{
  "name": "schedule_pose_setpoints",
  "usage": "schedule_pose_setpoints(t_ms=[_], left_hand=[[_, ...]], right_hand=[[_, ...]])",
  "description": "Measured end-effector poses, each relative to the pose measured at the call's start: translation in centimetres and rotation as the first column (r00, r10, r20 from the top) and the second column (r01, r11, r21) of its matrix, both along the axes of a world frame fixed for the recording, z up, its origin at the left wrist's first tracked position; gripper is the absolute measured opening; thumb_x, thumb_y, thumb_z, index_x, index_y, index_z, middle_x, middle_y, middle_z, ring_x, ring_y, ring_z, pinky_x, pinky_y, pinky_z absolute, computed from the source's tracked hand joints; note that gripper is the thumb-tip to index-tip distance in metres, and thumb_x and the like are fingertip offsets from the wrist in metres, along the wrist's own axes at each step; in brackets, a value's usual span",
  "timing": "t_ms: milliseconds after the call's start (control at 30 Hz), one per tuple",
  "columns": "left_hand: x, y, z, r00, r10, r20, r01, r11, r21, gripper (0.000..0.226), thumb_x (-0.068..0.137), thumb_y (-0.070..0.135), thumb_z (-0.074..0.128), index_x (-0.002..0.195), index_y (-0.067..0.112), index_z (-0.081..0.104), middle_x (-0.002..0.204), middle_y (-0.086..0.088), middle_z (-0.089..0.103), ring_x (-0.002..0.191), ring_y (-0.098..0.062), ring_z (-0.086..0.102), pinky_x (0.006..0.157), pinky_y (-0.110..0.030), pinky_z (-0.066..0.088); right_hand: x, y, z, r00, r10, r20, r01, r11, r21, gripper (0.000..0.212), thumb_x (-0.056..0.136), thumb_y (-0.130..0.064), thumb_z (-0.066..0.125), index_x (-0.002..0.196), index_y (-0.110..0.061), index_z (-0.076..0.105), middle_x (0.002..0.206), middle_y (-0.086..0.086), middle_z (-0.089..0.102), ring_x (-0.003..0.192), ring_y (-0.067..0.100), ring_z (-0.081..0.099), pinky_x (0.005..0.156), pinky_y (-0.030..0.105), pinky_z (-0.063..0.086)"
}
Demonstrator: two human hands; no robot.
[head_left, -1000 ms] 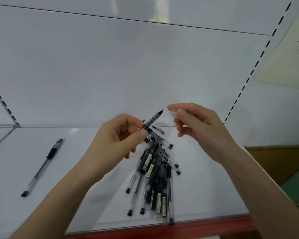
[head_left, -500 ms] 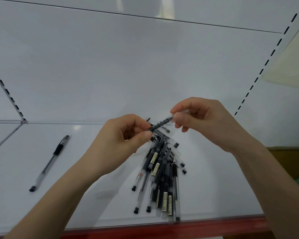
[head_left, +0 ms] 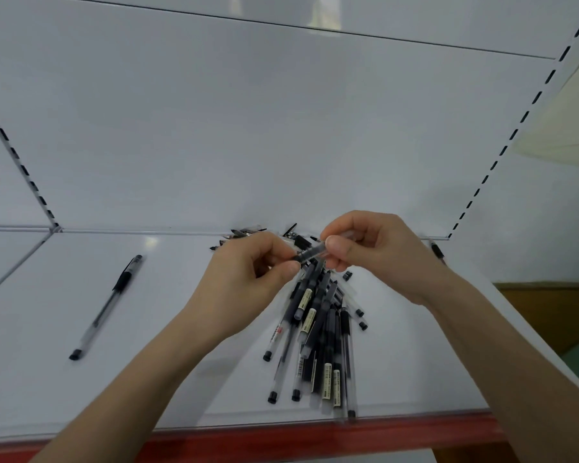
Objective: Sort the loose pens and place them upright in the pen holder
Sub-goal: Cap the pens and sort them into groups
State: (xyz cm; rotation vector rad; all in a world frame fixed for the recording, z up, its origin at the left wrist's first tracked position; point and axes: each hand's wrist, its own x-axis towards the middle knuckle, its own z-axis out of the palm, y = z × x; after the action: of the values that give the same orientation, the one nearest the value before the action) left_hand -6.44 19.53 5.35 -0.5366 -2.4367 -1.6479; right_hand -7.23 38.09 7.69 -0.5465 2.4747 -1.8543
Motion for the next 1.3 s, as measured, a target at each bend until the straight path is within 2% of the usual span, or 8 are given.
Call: schedule_pose_setpoints(t_ms=[133, 233, 333, 500, 667, 933, 1167, 1300], left_hand=[[-0.5, 0.4, -1.6, 1.000, 0.030, 0.002, -0.029, 0.993, -0.112, 0.023, 0.080, 0.014, 0.066, 0.066, 0.031, 0.058, 0.062, 0.009, 0.060, 0.057, -0.009, 0.053, 0.063, -0.019, 0.046], [-0.8, 0.1, -3.0, 0.988, 0.132, -0.086, -0.150, 0.955, -0.256, 0.009, 0.082, 0.018, 0.063, 0.074, 0.022, 0.061, 0.069, 0.012, 0.056, 0.064, -0.005, 0.052, 0.062, -0.008, 0.039], [-1.1, -0.8, -4.4, 0.961, 0.234, -0.144, -0.270, 0.904, -0.332, 0.006, 0.084, 0.020, 0.059, 0.085, 0.015, 0.063, 0.071, 0.014, 0.048, 0.066, 0.000, 0.045, 0.058, -0.007, 0.033], [-1.1, -0.7, -5.0, 0.956, 0.253, -0.149, -0.290, 0.889, -0.355, 0.009, 0.086, 0.019, 0.057, 0.088, 0.014, 0.063, 0.078, 0.005, 0.053, 0.066, -0.004, 0.044, 0.058, -0.007, 0.031], [-0.9, -1.0, -5.0, 0.955, 0.258, -0.145, -0.294, 0.889, -0.352, 0.009, 0.087, 0.018, 0.057, 0.090, 0.013, 0.063, 0.081, 0.004, 0.054, 0.068, -0.006, 0.045, 0.058, -0.008, 0.031], [-0.9, -7.7, -4.7, 0.841, 0.521, -0.146, -0.526, 0.722, -0.451, 0.023, 0.087, 0.005, 0.049, 0.106, 0.002, 0.061, 0.096, -0.015, 0.056, 0.081, -0.026, 0.048, 0.071, -0.028, 0.032], [-0.3, -10.4, -5.9, 0.782, 0.602, -0.160, -0.555, 0.557, -0.618, 0.025, 0.085, 0.002, 0.048, 0.107, -0.002, 0.060, 0.097, -0.025, 0.054, 0.088, -0.041, 0.053, 0.073, -0.044, 0.043], [0.6, -7.8, -4.8, 0.835, 0.489, -0.252, -0.549, 0.769, -0.328, 0.014, 0.085, 0.012, 0.059, 0.092, 0.004, 0.068, 0.089, -0.008, 0.064, 0.082, -0.020, 0.060, 0.072, -0.019, 0.041]], right_hand=[[-0.2, 0.6, -2.3, 0.991, -0.062, 0.120, 0.062, 0.998, 0.006, 0.012, 0.088, -0.011, 0.056, 0.094, -0.019, 0.062, 0.076, -0.004, 0.071, 0.071, 0.007, 0.068, 0.066, 0.021, 0.056], [-1.2, 3.1, -4.1, 0.934, -0.357, 0.015, 0.352, 0.927, 0.133, 0.012, 0.090, -0.023, 0.054, 0.100, -0.020, 0.061, 0.091, 0.001, 0.068, 0.082, 0.011, 0.063, 0.075, 0.025, 0.051], [-2.8, 8.0, -6.3, 0.712, -0.648, -0.270, 0.690, 0.573, 0.442, 0.023, 0.091, -0.023, 0.054, 0.104, -0.007, 0.064, 0.103, 0.010, 0.065, 0.092, 0.021, 0.057, 0.078, 0.024, 0.039], [-3.0, 12.7, -8.7, 0.579, -0.779, -0.241, 0.620, 0.230, 0.750, 0.039, 0.091, -0.028, 0.049, 0.120, -0.001, 0.052, 0.117, 0.025, 0.052, 0.109, 0.040, 0.048, 0.082, 0.041, 0.043], [-2.9, 11.8, -8.3, 0.626, -0.760, -0.175, 0.604, 0.331, 0.725, 0.027, 0.092, -0.013, 0.047, 0.109, 0.007, 0.053, 0.115, 0.026, 0.056, 0.103, 0.038, 0.053, 0.075, 0.033, 0.038], [-1.1, 1.3, -4.5, 0.879, -0.460, 0.125, 0.441, 0.885, 0.152, 0.016, 0.085, 0.004, 0.049, 0.074, 0.010, 0.058, 0.056, 0.009, 0.046, 0.049, 0.015, 0.045, 0.050, 0.028, 0.044], [-0.2, -4.5, -3.3, 0.946, -0.229, 0.231, 0.249, 0.967, -0.061, 0.016, 0.089, -0.002, 0.052, 0.078, -0.003, 0.063, 0.075, 0.014, 0.055, 0.059, 0.014, 0.054, 0.052, 0.024, 0.052], [0.3, -5.6, -2.8, 0.956, -0.144, 0.257, 0.175, 0.979, -0.102, 0.014, 0.088, -0.005, 0.056, 0.081, -0.014, 0.065, 0.077, 0.008, 0.063, 0.057, 0.005, 0.061, 0.053, 0.023, 0.054]])
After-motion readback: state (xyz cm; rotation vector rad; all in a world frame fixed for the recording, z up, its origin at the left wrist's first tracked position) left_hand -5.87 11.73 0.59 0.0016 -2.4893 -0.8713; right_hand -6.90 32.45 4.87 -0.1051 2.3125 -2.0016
